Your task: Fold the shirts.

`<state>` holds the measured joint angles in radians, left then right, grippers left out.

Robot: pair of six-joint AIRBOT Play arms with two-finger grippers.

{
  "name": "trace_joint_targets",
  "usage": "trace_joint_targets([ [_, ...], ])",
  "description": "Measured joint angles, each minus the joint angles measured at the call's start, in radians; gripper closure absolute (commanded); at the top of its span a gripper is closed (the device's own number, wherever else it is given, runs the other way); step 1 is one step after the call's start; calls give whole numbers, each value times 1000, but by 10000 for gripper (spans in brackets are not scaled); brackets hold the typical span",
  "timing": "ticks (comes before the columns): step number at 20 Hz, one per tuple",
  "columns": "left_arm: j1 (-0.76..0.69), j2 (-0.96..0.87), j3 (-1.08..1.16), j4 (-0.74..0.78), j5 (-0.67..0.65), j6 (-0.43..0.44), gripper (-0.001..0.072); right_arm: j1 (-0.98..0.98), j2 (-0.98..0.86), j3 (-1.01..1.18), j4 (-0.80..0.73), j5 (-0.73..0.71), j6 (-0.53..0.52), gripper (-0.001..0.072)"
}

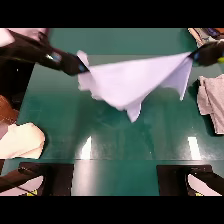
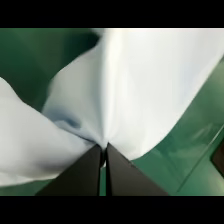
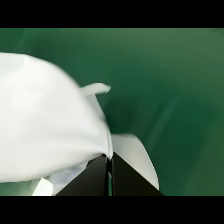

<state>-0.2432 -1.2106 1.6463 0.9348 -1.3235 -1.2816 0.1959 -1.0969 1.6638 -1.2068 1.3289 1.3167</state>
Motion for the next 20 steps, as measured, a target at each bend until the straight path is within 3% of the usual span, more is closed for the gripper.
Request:
trace_joint_targets([
  [10,4,258,245,106,-2,-67,685,0,31,371,-51,53,-1,701],
  [15,4,233,154,129,-68,-105,685,19,55,218,-89,86,34,701],
  [20,3,208,-227,132,-89,-120,685,84,58,-102,-96,95,51,700],
])
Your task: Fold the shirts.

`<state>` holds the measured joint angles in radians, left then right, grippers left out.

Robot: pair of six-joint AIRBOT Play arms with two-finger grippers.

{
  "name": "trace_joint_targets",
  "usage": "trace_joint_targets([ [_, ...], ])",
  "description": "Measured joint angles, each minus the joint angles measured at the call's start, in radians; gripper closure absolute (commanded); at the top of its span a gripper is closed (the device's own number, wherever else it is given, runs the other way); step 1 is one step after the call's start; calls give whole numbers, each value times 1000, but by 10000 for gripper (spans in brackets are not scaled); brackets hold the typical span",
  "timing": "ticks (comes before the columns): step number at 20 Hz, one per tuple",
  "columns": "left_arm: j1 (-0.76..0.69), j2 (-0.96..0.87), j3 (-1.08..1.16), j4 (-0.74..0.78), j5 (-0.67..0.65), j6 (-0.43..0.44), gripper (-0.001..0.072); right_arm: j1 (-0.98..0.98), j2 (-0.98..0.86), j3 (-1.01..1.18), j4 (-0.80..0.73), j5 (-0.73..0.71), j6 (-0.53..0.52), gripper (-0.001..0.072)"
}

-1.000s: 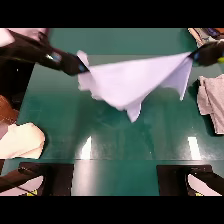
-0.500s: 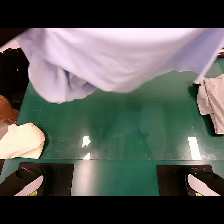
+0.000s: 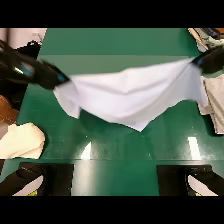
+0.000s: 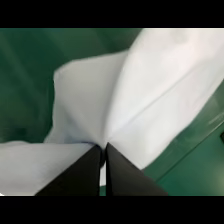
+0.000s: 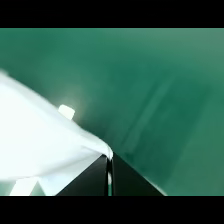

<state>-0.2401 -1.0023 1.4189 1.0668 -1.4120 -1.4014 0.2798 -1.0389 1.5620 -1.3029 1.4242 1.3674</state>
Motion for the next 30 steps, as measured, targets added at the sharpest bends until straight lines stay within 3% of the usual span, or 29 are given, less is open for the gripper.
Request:
trace_joint_targets([
  [5,-2,-4,-441,-4,36,29,680,26,2,-226,-1,-18,3,700],
  [7,-3,-5,-550,-9,51,38,246,29,2,-269,0,-27,4,701],
  [8,-2,-5,-583,-10,57,39,206,30,2,-281,-2,-34,4,701],
  [14,-2,-3,-514,-27,133,62,209,31,2,-311,-3,-59,5,701],
  [18,16,-26,-415,8,274,59,208,31,2,-315,-2,-62,5,700],
  [30,43,-443,-377,-86,359,80,209,31,2,-316,-1,-69,5,700],
])
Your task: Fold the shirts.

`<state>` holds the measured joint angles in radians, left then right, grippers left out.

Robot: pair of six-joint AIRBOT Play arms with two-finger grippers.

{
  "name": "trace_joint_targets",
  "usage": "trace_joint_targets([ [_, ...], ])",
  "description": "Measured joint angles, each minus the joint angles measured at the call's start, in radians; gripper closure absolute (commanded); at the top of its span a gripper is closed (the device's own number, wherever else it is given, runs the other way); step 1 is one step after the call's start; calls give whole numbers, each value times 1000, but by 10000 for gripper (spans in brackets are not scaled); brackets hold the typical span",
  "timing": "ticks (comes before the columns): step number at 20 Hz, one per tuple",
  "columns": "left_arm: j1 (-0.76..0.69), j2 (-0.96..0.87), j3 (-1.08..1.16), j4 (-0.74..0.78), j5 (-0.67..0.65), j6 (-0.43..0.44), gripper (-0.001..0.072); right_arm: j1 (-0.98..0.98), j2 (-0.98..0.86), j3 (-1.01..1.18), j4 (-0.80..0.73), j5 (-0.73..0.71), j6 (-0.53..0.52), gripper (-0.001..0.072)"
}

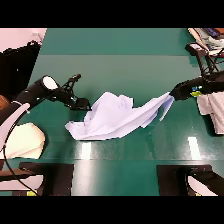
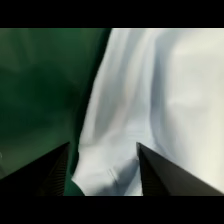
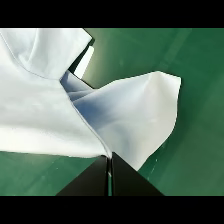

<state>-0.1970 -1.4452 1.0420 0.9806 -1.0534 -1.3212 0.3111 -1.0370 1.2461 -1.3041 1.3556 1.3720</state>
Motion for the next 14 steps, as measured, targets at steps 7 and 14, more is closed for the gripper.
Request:
trace_joint_targets([
  [7,-20,-60,1,-27,1,14,633,0,0,0,0,-7,0,700],
  [14,12,-6,82,-18,-19,14,685,-22,0,43,-19,-21,0,700],
])
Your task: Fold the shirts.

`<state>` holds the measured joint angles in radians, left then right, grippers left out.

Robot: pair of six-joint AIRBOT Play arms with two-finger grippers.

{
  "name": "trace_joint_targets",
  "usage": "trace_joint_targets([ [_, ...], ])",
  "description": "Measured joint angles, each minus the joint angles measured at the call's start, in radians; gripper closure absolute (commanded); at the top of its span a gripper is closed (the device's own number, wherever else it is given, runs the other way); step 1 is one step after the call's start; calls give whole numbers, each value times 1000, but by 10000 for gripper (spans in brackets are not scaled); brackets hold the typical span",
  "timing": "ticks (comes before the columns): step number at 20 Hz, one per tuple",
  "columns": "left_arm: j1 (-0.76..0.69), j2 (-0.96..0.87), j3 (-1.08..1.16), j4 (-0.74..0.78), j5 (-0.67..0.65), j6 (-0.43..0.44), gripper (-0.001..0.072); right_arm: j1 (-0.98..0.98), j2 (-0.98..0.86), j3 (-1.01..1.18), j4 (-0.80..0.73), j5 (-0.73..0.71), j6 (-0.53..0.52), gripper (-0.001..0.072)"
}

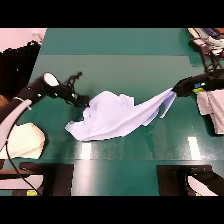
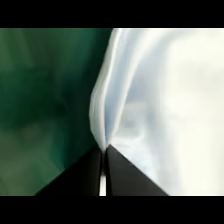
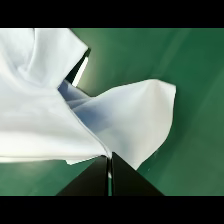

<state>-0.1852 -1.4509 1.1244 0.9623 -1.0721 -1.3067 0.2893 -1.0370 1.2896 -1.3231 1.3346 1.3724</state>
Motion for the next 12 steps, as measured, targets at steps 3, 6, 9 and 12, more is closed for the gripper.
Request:
trace_joint_targets([
  [3,52,123,134,11,-15,-1,684,-56,0,107,-7,0,0,700],
  [6,99,275,303,22,-20,-2,684,-116,0,264,-11,1,-8,700],
  [9,122,418,471,36,-11,-3,684,-147,0,435,-11,17,-21,700],
  [12,130,526,614,43,11,-3,685,-159,1,601,-9,43,-25,700],
])
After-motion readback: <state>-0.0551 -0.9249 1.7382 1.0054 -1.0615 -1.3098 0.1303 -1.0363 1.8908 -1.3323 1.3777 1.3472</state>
